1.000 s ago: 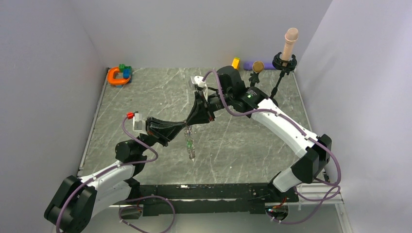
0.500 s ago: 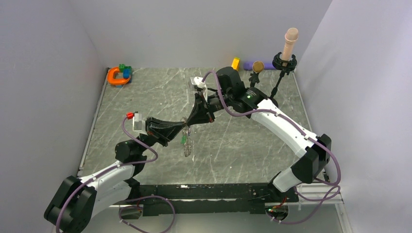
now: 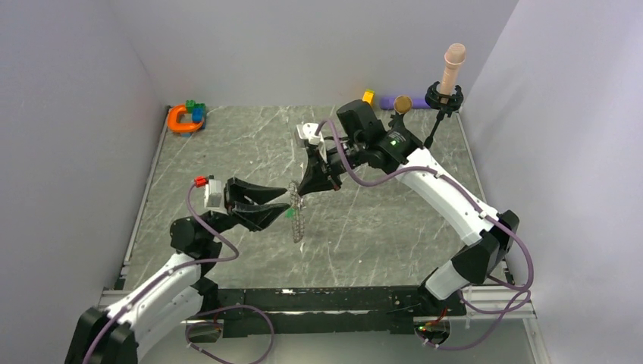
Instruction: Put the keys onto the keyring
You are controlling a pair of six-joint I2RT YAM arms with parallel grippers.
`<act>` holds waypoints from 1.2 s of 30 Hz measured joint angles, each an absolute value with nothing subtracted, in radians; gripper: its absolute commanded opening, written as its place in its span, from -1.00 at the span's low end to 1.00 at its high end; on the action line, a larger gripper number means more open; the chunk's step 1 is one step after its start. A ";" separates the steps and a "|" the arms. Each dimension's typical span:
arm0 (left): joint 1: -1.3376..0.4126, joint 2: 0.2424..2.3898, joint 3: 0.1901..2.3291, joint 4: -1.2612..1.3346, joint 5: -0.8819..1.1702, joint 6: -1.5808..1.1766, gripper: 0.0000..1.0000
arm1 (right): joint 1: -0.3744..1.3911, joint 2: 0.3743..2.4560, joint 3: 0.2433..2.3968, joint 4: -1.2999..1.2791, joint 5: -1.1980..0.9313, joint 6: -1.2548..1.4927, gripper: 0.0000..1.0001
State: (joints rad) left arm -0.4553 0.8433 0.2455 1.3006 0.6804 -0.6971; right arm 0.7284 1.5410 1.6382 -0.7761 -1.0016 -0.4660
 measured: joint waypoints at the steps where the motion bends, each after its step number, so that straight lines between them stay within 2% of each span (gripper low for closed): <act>1: -0.450 0.794 0.266 1.205 0.702 -0.656 -0.01 | 0.728 1.548 1.664 -0.818 -0.990 -0.503 -1.00; 7: -0.442 0.639 0.501 0.591 0.773 -0.310 -0.08 | 0.751 1.660 1.881 -1.087 -0.888 -0.727 -1.00; 12: -0.444 0.682 0.607 0.282 0.791 -0.109 -0.10 | 0.824 1.698 1.905 -1.212 -0.777 -0.847 -1.00; 16: -0.458 0.726 0.619 0.131 0.789 -0.010 -0.10 | 0.857 1.731 1.958 -1.264 -0.735 -0.886 -1.00; 23: -0.490 0.743 0.619 0.048 0.793 0.040 -0.11 | 0.855 1.733 1.981 -1.287 -0.710 -0.901 -1.00; 36: -0.534 0.753 0.619 0.109 0.788 0.030 -0.27 | 0.861 1.735 1.981 -1.288 -0.710 -0.900 -1.00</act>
State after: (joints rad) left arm -0.5343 0.7532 0.6193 0.1089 0.7883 0.0303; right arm 0.8612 1.7351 1.9812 -1.2881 -0.7105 -0.9001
